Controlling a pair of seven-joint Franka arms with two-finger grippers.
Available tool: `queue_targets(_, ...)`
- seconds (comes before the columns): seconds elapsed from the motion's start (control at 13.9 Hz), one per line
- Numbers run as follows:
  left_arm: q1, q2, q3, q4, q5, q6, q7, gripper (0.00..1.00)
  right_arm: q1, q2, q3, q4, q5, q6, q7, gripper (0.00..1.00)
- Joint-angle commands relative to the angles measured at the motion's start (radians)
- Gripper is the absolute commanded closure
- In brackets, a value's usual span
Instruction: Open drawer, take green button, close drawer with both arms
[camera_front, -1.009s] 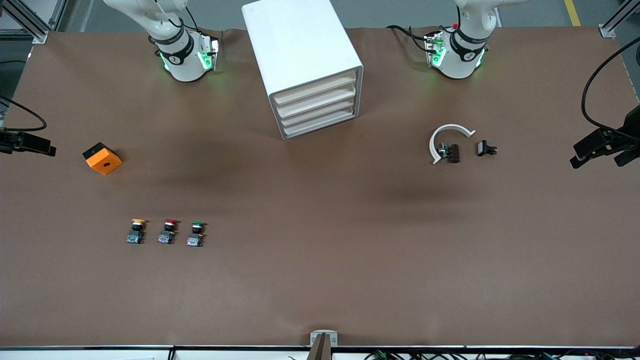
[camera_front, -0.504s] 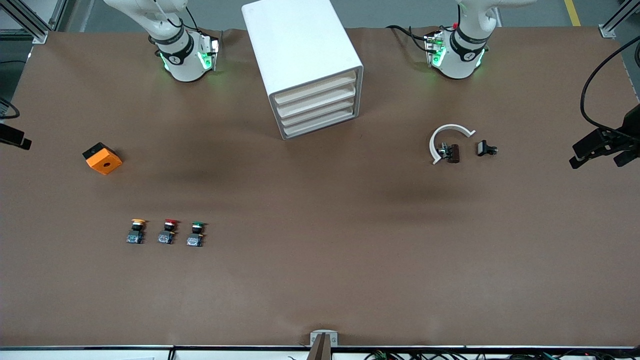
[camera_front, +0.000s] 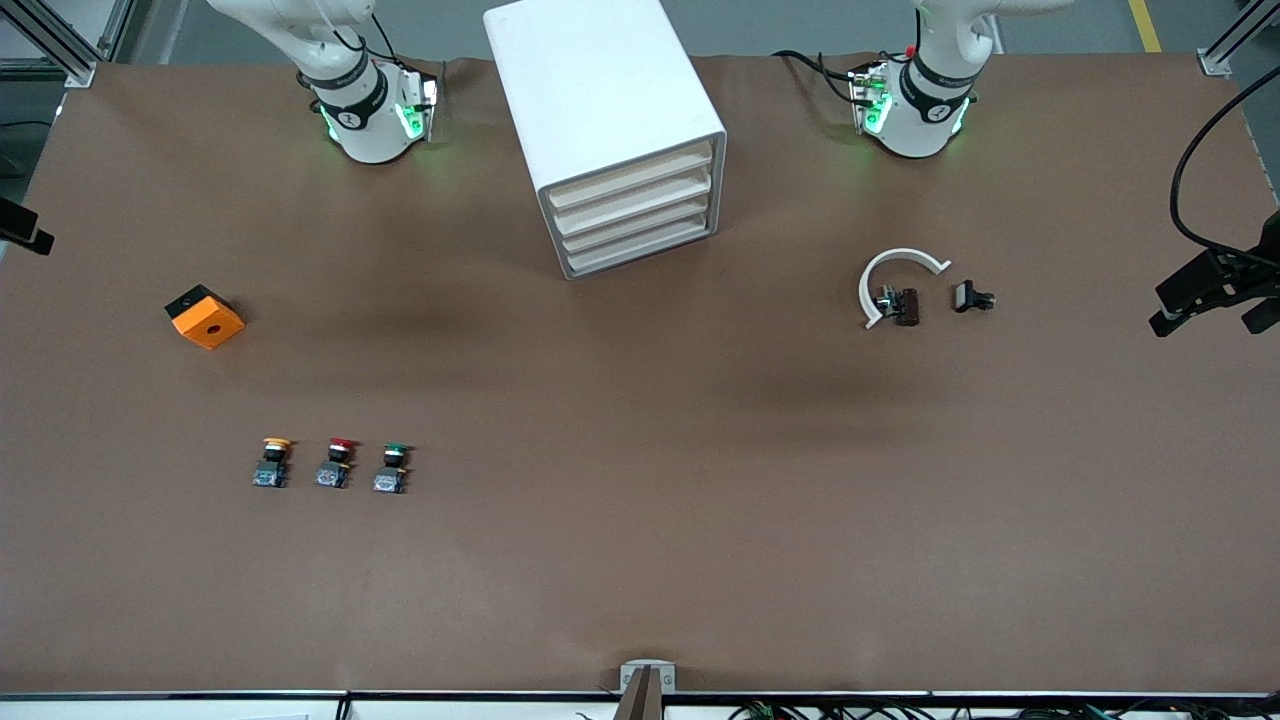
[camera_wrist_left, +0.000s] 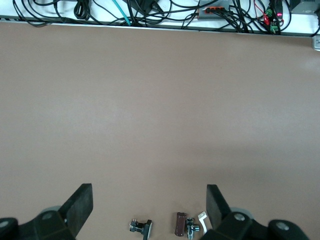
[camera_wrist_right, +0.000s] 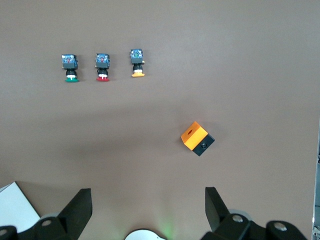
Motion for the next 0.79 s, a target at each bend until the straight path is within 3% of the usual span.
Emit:
queue_targets(0.0,-0.006,-0.014,-0.014,0.013,-0.008,-0.014,-0.003,0.0,0.001,-0.059,0.012,-0.044,0.002,-0.006,0.016,0.0)
queue_targets(0.29,-0.006,-0.012,-0.035,0.023,0.013,-0.017,-0.046,0.0,-0.005,-0.062,-0.016,-0.041,0.085,-0.013,0.016,0.0)
queue_targets(0.72,-0.003,-0.012,-0.035,0.024,0.019,-0.02,-0.046,0.0,0.029,-0.097,-0.031,-0.05,0.089,-0.028,0.018,0.0)
